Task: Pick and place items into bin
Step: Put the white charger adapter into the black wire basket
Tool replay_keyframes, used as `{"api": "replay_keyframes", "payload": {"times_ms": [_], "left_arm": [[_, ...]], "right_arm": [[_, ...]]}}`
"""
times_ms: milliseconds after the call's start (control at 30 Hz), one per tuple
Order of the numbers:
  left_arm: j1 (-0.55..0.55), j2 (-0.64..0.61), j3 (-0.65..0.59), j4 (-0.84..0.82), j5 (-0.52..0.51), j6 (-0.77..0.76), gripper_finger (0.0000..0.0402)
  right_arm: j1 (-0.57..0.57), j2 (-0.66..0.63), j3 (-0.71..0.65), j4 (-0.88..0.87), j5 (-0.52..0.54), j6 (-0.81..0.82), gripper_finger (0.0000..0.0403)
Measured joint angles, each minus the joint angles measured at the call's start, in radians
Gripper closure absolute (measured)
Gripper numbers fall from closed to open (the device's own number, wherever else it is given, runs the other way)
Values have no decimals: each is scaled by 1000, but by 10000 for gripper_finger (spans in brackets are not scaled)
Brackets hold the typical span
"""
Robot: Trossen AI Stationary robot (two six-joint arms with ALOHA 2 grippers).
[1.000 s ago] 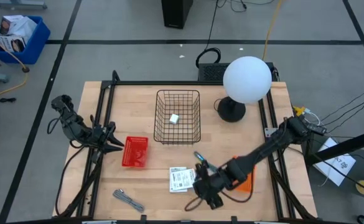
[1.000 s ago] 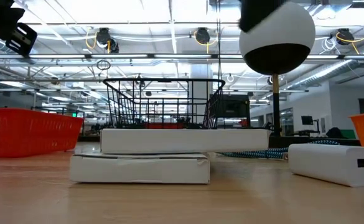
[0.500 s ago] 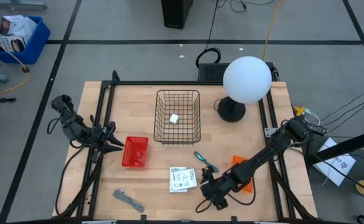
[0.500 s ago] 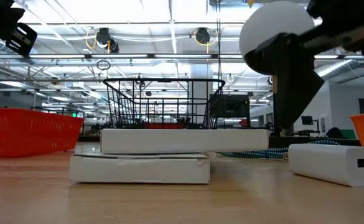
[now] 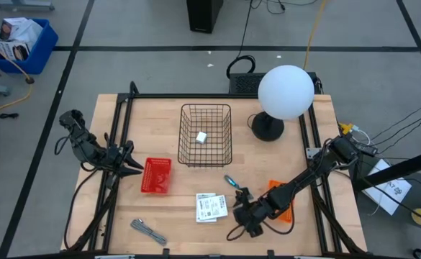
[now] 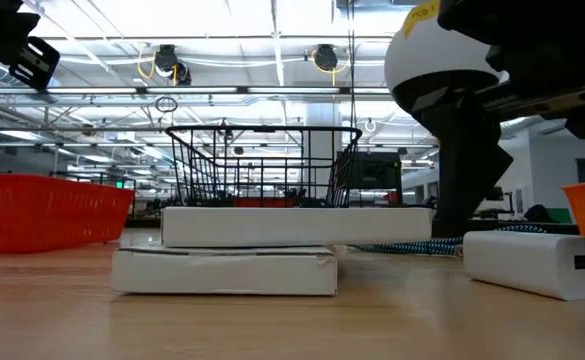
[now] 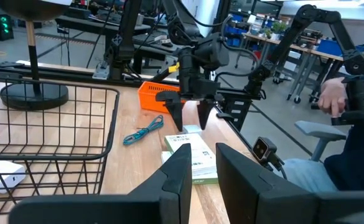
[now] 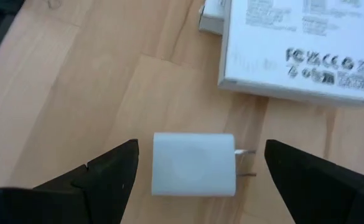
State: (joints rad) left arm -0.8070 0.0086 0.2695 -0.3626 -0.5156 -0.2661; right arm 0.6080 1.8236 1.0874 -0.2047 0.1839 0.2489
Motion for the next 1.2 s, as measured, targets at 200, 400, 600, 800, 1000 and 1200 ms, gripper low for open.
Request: {"api": "replay_keyframes", "payload": {"times_ms": [200,400,600,800,1000,1200], "left_arm": [[0,0,0,0,0,0,325],[0,0,0,0,0,0,325],[0,0,0,0,0,0,325],[0,0,0,0,0,0,325],[0,0,0,0,0,0,325],[0,0,0,0,0,0,325]], "right_arm": [[0,0,0,-5,6,0,63],[-2,5,0,-10,5,27,65],[-6,8,0,-8,4,52,65],[-6,8,0,-31,3,78,81],[-6,8,1,-53,0,110,131],[-6,9,0,-54,-2,147,180]]}}
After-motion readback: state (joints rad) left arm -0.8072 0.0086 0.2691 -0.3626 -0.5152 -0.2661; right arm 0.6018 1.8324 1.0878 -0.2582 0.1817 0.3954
